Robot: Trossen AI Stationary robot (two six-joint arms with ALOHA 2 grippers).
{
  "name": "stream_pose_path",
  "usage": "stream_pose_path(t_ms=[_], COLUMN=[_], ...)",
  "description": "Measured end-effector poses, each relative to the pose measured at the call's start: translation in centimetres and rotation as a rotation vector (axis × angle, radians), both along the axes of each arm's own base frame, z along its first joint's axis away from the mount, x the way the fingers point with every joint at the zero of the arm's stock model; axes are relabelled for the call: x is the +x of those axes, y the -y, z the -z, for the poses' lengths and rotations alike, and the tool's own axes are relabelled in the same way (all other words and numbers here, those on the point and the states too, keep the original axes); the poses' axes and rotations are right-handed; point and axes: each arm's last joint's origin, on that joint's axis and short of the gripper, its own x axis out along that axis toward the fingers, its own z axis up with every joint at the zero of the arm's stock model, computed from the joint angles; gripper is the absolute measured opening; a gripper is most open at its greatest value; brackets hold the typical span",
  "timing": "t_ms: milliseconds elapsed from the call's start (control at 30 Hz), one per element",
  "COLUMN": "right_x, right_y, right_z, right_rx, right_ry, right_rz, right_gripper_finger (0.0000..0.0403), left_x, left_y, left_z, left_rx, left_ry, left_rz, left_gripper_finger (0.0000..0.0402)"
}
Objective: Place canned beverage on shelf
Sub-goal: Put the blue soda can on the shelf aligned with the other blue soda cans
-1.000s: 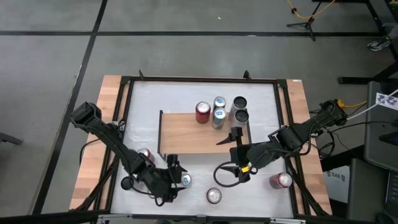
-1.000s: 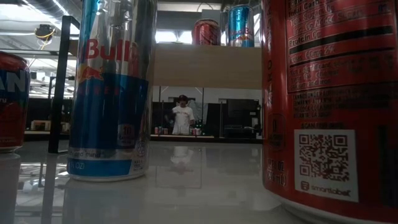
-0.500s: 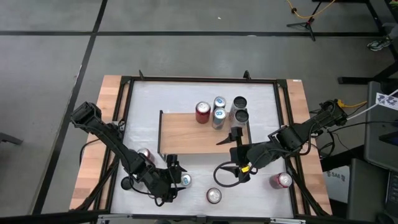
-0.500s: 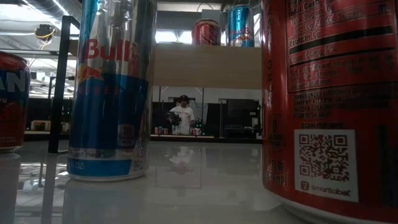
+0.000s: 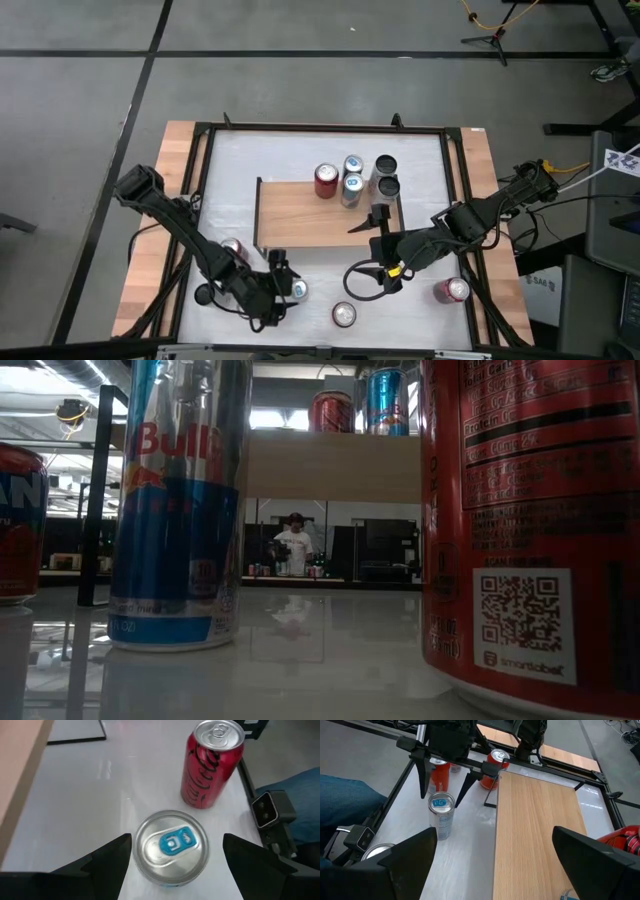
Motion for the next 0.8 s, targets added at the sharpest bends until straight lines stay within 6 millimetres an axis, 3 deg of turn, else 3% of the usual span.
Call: stream_pose_path(t_ms=[267,800], right_x=[0.01,0.01], right_y=[0.0,0.01], right_z=[0.01,0.01], right_rx=[0.0,0.0], right_ry=[0.0,0.0], right_rz=[0.0,0.0], right_gripper_finger=[0.0386,0.0386], left_x=[0.25,0.32], left_y=[0.25,0.2], left_z=[0.93,0.99], left_rx=[-0.012,-0.011], left_ry=[-0.035,-0.034], left_rz=[0.003,-0.005], left_gripper_finger=[0.0307,0.0307])
